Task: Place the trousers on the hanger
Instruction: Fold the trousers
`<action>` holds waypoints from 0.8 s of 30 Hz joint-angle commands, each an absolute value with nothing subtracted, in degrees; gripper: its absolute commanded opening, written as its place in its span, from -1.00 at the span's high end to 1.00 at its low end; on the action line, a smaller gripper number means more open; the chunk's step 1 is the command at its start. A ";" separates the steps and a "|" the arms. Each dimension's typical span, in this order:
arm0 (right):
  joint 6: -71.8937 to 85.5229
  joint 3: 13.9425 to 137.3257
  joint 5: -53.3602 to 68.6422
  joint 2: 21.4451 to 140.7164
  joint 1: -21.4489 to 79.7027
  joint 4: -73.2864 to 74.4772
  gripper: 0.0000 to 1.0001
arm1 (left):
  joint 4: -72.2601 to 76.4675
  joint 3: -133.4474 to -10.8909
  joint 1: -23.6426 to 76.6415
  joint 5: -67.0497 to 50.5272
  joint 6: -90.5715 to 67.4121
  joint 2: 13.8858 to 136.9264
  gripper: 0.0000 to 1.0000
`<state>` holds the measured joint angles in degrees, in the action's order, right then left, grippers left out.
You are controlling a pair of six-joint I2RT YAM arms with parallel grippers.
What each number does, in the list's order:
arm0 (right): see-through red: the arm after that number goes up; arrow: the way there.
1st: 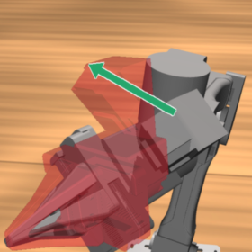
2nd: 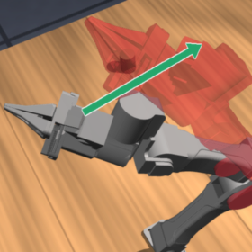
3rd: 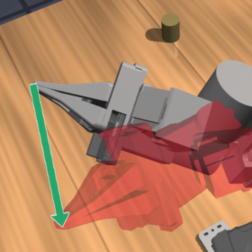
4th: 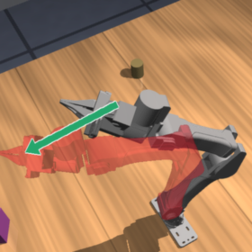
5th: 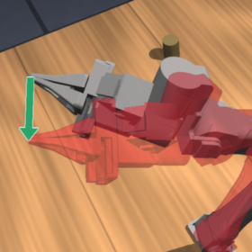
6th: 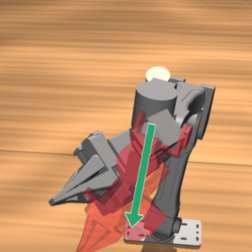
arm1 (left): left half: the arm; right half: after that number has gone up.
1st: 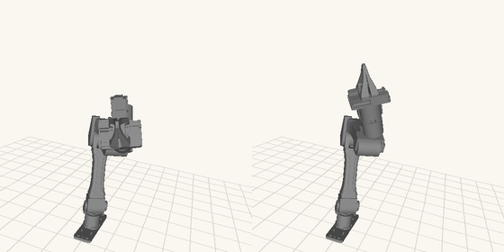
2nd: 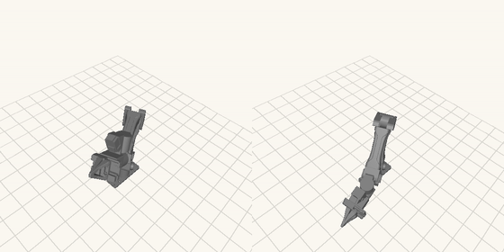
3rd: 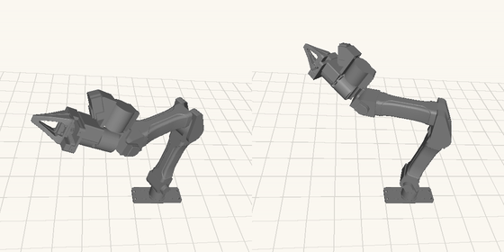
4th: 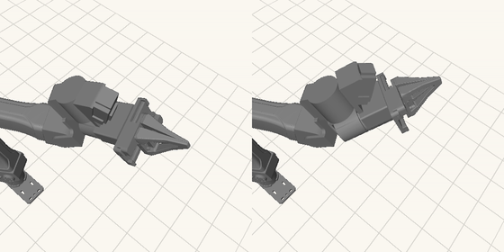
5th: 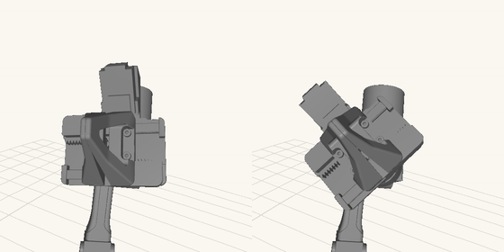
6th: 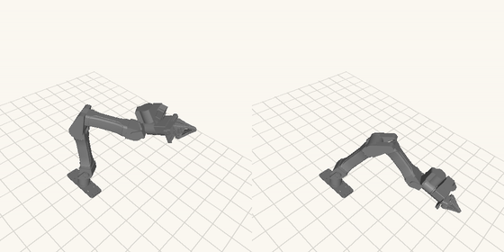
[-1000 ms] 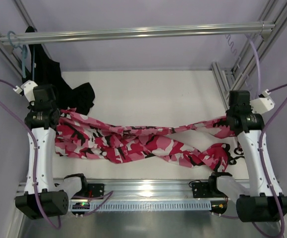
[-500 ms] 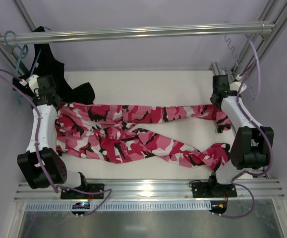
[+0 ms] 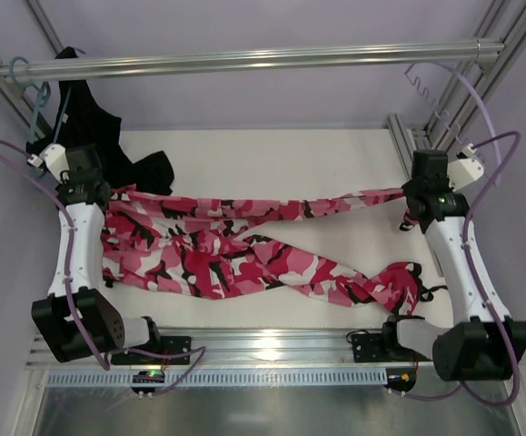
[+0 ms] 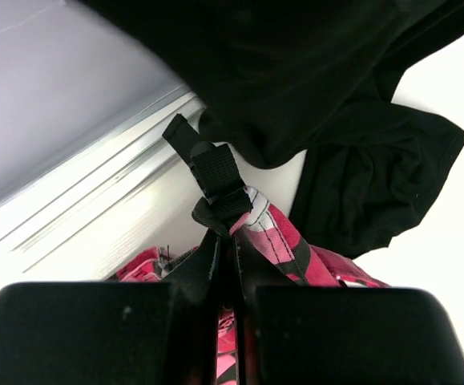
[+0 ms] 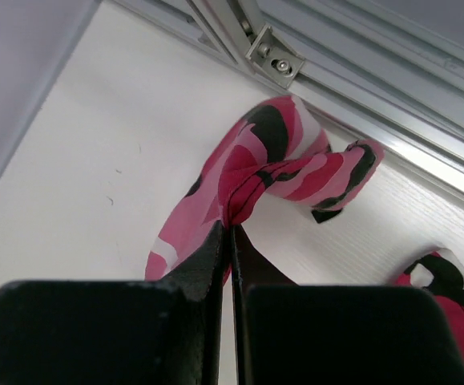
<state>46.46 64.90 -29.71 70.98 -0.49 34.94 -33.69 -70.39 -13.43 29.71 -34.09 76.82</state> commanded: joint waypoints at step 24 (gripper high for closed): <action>30.50 68.12 -24.53 67.82 -0.79 36.85 0.93 | -31.48 -65.74 -18.28 30.41 -32.08 67.31 1.00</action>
<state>33.56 69.32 -28.86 57.82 -0.49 50.94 -39.51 -65.14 -17.34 28.91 -33.52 63.79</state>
